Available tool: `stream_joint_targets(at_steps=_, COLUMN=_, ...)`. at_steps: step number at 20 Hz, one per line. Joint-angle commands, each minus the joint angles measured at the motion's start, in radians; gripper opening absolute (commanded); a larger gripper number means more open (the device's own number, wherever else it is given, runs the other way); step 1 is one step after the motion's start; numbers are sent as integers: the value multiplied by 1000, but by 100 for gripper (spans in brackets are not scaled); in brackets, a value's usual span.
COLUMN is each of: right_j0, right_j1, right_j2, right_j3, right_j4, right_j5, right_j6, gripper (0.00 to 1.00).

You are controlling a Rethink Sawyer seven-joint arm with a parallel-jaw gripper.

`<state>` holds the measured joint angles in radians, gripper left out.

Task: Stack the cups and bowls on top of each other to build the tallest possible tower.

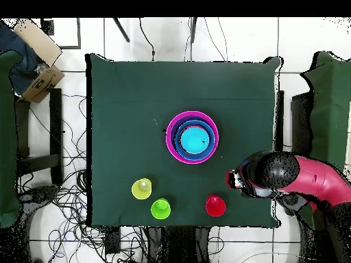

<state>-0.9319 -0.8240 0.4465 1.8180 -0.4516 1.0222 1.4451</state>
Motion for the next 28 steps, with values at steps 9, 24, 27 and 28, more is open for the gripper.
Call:
stream_joint_targets(at_steps=9, right_j0=35, right_j1=5, right_j2=54, right_j3=89, right_j4=-89, right_j5=-24, right_j6=-138, gripper=100)
stream_joint_targets(at_steps=24, right_j0=48, right_j1=-2, right_j2=59, right_j3=118, right_j4=-87, right_j5=-55, right_j6=-111, gripper=100)
stream_joint_targets(at_steps=27, right_j0=52, right_j1=-1, right_j2=56, right_j3=116, right_j4=-90, right_j5=-58, right_j6=-104, gripper=100)
stream_joint_targets(at_steps=28, right_j0=53, right_j1=-2, right_j2=56, right_j3=118, right_j4=-90, right_j5=-60, right_j6=-102, gripper=100)
